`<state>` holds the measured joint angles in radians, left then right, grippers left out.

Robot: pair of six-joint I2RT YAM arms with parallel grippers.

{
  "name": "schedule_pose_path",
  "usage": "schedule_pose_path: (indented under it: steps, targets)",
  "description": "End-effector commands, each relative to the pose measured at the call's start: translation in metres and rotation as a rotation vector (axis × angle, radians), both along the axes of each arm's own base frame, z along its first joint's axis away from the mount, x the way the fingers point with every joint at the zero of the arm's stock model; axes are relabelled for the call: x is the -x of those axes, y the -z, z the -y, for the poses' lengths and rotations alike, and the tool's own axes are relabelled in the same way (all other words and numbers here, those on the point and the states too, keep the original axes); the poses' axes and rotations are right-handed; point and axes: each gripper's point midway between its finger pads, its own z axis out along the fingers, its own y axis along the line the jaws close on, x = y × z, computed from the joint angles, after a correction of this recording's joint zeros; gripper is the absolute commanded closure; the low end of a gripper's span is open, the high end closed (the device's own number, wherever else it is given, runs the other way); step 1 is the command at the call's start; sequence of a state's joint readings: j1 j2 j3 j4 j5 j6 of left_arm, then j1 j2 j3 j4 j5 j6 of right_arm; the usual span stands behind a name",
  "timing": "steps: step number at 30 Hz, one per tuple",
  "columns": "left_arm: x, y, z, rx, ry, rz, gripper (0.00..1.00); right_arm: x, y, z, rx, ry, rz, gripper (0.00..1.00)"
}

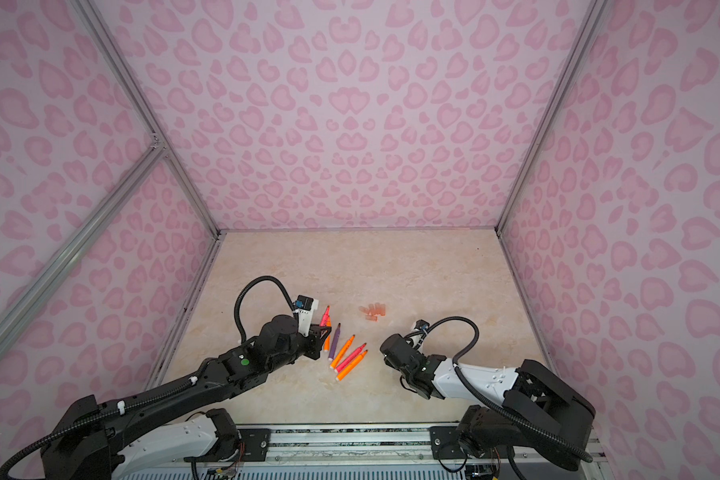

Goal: Insert the pens into the pen caps
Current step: 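Lower the right gripper onto a single pink cap lying apart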

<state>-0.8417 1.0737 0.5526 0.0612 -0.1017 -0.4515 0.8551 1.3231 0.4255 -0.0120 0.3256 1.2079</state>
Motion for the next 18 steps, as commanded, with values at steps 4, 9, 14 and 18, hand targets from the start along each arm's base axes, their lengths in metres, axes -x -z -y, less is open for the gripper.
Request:
schedule_pose_path:
  steps: [4, 9, 14, 18]
  targets:
    - [-0.003, -0.007, 0.002, 0.024, -0.003, 0.026, 0.97, -0.003, 0.007, 0.0, 0.092, -0.035, -0.046, 0.53]
    - [-0.003, -0.008, 0.003, 0.026, 0.0, 0.025, 0.97, -0.002, 0.009, 0.009, 0.167, -0.03, -0.051, 0.55]
    - [-0.004, -0.008, 0.005, 0.026, 0.004, 0.022, 0.97, -0.003, 0.0, 0.011, 0.285, -0.059, -0.048, 0.57]
    - [-0.004, -0.007, 0.006, 0.024, 0.007, 0.019, 0.97, -0.003, -0.003, 0.008, 0.385, -0.095, -0.058, 0.57]
